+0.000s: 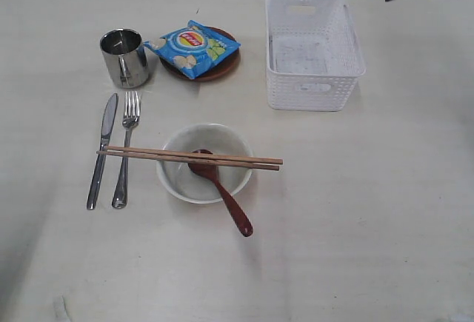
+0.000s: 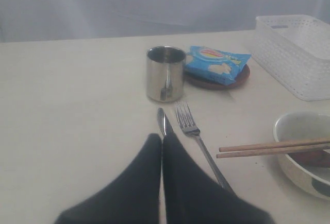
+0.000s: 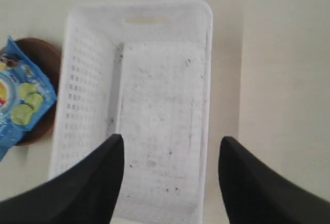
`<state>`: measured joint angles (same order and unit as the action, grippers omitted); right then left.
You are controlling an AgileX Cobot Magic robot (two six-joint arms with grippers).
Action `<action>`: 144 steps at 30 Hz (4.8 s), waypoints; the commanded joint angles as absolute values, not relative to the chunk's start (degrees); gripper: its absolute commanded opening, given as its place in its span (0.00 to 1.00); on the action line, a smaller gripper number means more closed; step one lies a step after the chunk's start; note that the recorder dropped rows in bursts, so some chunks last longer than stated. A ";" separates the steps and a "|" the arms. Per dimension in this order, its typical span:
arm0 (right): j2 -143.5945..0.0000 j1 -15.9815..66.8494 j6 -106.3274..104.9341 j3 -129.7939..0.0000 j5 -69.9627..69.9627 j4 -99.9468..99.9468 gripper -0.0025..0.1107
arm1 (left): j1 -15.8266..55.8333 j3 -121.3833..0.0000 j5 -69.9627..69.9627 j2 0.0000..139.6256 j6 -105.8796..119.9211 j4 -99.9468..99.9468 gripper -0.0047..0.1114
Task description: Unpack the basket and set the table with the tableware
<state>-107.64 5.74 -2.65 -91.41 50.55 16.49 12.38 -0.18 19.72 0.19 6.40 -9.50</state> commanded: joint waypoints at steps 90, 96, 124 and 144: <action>-1.41 4.17 4.68 -7.46 13.17 -0.56 0.02 | 12.71 0.00 19.62 0.00 6.23 -9.48 0.04; 0.00 4.17 5.08 -0.73 12.01 -0.56 0.02 | 12.71 0.00 19.62 0.00 6.23 -9.48 0.04; 0.00 4.07 5.58 0.00 19.86 -3.92 0.02 | 12.71 0.00 19.62 0.00 6.38 -9.48 0.04; 0.00 4.07 5.58 0.00 19.86 -3.92 0.02 | 12.71 0.00 19.62 0.00 6.38 -9.48 0.04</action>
